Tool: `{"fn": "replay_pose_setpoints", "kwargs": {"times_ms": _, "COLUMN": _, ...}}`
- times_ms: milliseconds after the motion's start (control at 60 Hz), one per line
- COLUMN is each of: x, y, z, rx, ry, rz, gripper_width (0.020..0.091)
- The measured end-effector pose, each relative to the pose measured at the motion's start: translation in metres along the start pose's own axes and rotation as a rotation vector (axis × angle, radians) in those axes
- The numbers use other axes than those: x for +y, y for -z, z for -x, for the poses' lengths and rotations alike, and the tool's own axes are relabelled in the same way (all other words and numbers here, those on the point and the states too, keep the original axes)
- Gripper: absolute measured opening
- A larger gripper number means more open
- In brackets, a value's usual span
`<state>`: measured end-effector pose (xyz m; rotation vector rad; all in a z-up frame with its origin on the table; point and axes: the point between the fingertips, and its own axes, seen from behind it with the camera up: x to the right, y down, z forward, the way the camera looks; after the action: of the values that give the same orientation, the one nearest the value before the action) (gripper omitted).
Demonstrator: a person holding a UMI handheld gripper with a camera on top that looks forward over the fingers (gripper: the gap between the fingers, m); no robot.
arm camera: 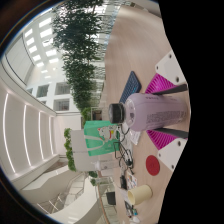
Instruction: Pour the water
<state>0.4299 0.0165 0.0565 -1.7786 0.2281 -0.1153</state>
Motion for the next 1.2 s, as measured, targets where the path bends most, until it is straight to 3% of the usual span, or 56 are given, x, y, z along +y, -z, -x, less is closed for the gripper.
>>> {"fn": "replay_pose_setpoints", "kwargs": {"times_ms": 150, "x": 0.001, "y": -0.002, "z": 0.0, "rx": -0.006, "ry": -0.009, "rz": 0.003, "gripper_width": 0.0545}}
{"fn": "replay_pose_setpoints", "kwargs": {"times_ms": 283, "x": -0.001, "y": -0.007, "z": 0.001, "rx": 0.015, "ry": -0.02, "rz": 0.014, "gripper_width": 0.0458}}
{"fn": "replay_pose_setpoints", "kwargs": {"times_ms": 383, "x": -0.001, "y": -0.008, "z": -0.001, "rx": 0.047, "ry": -0.042, "rz": 0.093, "gripper_width": 0.0416}}
{"fn": "replay_pose_setpoints", "kwargs": {"times_ms": 483, "x": -0.051, "y": -0.008, "z": 0.003, "rx": 0.063, "ry": 0.033, "rz": 0.083, "gripper_width": 0.0409}}
{"fn": "replay_pose_setpoints", "kwargs": {"times_ms": 633, "x": -0.149, "y": -0.011, "z": 0.064, "rx": 0.051, "ry": 0.364, "rz": -0.01, "gripper_width": 0.0413}}
{"fn": "replay_pose_setpoints", "kwargs": {"times_ms": 750, "x": -0.174, "y": -0.019, "z": 0.138, "rx": 0.065, "ry": 0.74, "rz": -0.023, "gripper_width": 0.0412}}
{"fn": "replay_pose_setpoints", "kwargs": {"times_ms": 967, "x": -0.113, "y": -0.054, "z": 0.272, "rx": 0.072, "ry": 1.722, "rz": -0.026, "gripper_width": 0.0414}}
{"fn": "replay_pose_setpoints", "kwargs": {"times_ms": 1050, "x": -0.105, "y": -0.057, "z": 0.289, "rx": 0.008, "ry": 2.025, "rz": 0.006, "gripper_width": 0.041}}
{"fn": "replay_pose_setpoints", "kwargs": {"times_ms": 1200, "x": -0.104, "y": -0.065, "z": 0.304, "rx": 0.044, "ry": 2.367, "rz": 0.063, "gripper_width": 0.0413}}
